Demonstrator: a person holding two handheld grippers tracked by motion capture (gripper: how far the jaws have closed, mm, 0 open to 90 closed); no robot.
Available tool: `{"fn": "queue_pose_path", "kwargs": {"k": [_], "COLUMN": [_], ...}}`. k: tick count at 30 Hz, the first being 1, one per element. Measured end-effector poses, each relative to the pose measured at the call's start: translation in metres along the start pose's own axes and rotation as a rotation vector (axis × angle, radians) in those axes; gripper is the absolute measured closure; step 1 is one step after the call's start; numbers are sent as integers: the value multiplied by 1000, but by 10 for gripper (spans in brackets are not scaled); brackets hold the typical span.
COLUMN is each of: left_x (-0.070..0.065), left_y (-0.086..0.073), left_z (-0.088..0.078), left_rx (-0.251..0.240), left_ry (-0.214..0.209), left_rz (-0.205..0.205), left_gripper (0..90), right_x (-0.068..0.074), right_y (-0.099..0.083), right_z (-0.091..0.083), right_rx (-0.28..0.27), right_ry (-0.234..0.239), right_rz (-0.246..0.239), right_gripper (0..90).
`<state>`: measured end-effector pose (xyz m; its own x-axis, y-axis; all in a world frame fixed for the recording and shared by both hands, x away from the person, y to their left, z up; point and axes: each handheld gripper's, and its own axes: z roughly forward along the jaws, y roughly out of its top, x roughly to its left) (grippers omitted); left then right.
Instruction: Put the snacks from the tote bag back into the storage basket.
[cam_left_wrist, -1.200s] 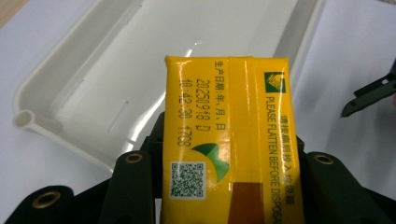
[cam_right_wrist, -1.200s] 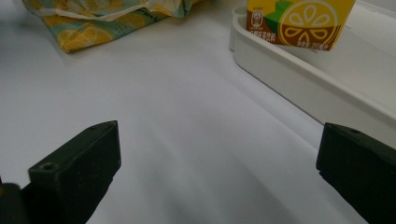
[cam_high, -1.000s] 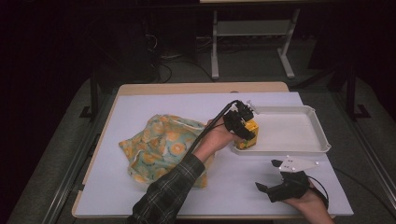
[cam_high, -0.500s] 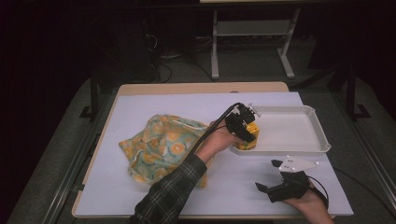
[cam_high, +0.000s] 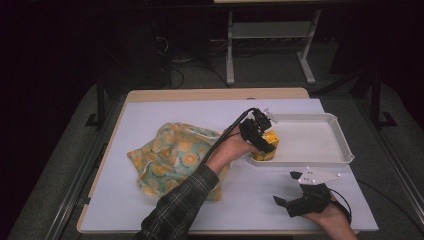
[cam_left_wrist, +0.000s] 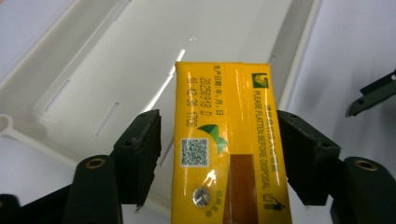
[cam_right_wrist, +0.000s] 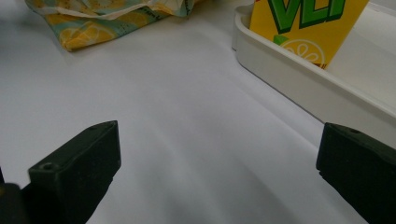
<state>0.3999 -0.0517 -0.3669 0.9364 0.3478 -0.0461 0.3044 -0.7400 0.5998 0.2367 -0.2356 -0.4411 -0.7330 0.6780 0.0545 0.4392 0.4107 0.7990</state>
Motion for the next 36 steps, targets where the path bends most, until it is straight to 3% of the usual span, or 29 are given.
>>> {"fn": "queue_pose_path", "kwargs": {"k": [9, 20, 36], "left_x": [-1, -3, 0], "left_y": [-6, -16, -44], "left_z": [-11, -33, -61], "left_rx": [0, -22, -45], "left_ry": [5, -1, 12], "left_rz": [31, 41, 37], "left_gripper": [198, 190, 210], "right_x": [0, 1, 1], "right_y": [0, 0, -1], "right_z": [0, 0, 1], "right_rx": [5, 9, 11], "right_ry": [-1, -2, -1], "right_rz": [-1, 2, 6], "right_gripper": [0, 0, 0]}}
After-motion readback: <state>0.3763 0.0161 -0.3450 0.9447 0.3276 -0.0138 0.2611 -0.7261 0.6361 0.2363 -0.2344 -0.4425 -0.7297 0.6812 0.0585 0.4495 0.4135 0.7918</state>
